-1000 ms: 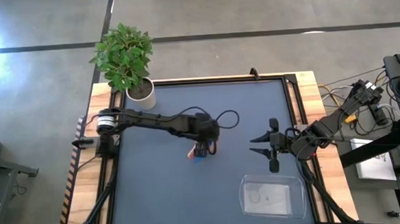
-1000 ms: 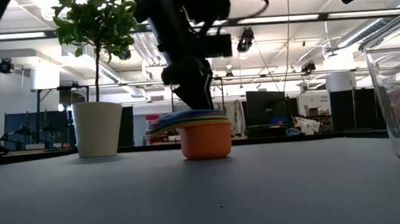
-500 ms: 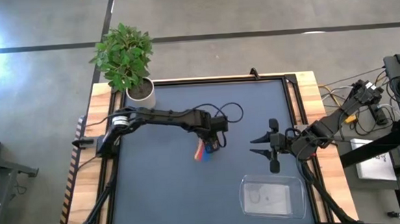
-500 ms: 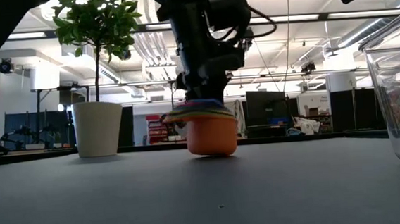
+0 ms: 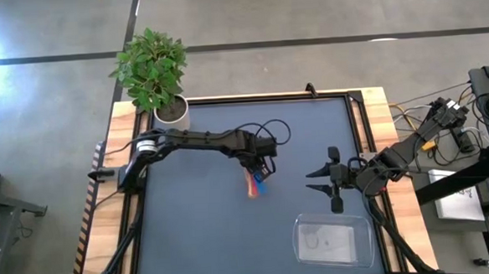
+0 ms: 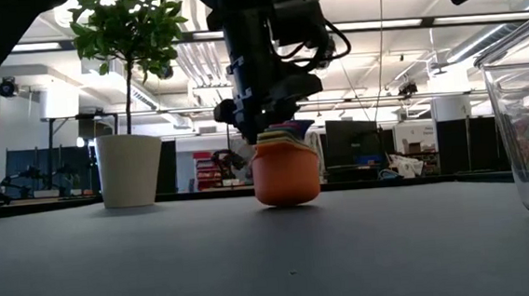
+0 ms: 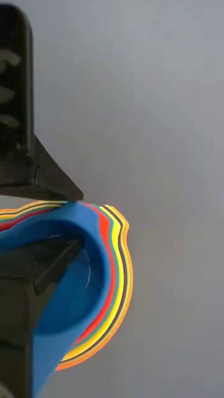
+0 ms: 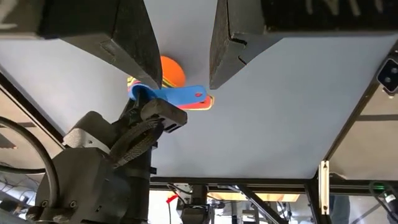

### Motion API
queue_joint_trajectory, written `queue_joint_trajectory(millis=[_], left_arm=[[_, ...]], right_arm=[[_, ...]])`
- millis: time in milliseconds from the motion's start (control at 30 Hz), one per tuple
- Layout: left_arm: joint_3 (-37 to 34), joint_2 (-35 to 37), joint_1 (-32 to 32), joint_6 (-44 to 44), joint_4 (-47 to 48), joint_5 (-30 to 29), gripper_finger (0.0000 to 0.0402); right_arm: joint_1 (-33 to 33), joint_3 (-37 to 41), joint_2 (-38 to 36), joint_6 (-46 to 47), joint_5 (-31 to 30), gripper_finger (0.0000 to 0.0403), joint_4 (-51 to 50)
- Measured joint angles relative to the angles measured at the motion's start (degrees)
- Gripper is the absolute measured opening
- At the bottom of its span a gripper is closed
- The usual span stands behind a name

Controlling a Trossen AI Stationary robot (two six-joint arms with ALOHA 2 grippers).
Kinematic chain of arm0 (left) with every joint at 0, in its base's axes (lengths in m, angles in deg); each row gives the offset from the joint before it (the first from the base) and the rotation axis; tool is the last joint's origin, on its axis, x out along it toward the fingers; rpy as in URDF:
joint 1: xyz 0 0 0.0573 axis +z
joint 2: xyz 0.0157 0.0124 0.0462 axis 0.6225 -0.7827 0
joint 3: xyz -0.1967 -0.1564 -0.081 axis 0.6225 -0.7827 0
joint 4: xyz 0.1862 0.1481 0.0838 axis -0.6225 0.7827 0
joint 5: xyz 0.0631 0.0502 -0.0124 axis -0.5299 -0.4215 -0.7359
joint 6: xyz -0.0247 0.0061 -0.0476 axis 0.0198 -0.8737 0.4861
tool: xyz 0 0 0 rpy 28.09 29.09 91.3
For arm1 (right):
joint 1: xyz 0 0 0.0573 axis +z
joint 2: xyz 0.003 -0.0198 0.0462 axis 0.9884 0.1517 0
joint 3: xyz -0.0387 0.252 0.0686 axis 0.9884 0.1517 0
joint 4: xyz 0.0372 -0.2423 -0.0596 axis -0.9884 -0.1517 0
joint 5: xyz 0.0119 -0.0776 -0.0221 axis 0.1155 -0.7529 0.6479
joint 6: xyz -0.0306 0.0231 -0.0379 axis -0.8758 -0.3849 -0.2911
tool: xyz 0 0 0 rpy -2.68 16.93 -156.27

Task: Nest measuring cups in basket
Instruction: Put the stack of measuring cups into the bin

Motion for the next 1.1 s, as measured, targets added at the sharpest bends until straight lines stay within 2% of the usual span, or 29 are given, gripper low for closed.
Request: queue_joint_trajectory(millis=[267,400,467,600,700,800,967,1100], left_arm=[[2.82,3.55,-1.26,-3.8,1.3,-0.01,0.015],[2.9,5.23,-2.09,-5.44,2.57,-0.26,0.0173],[2.68,7.04,-3.04,-6.07,3.53,-2.42,0.0177],[0.17,13.33,-6.7,-6.05,4.09,-12.39,0.0176],[-6.42,19.92,-10.2,-4.99,0.11,-18.08,0.0172],[-16.73,28.16,-13.04,-4.47,-11.02,-21.39,0.0168],[-36.57,38.65,-14.25,-4.13,-29.48,-19.53,0.016],[-48.59,43.99,-14.28,-2.65,-40.31,-17.02,0.0152]], right_arm=[[-0.38,0.0,0.0,5.18,-0.06,0.0123,0.16],[-2.03,-0.33,0.53,7.93,-0.1,0.0139,0.22],[-3.11,-0.62,1.54,8.09,0.45,0.0155,0.75],[-5.9,-2.44,5.17,10.4,4.32,0.0203,1.06],[-7.93,-4.33,9.43,12.63,5.17,0.0249,0.96],[-10.43,-6.68,14.41,15.42,5.63,0.0294,0.83],[-14.62,-11.96,22.99,18.3,6.57,0.0354,0.42],[-18.24,-16.34,29.36,21.56,13.12,0.0369,0.73]])
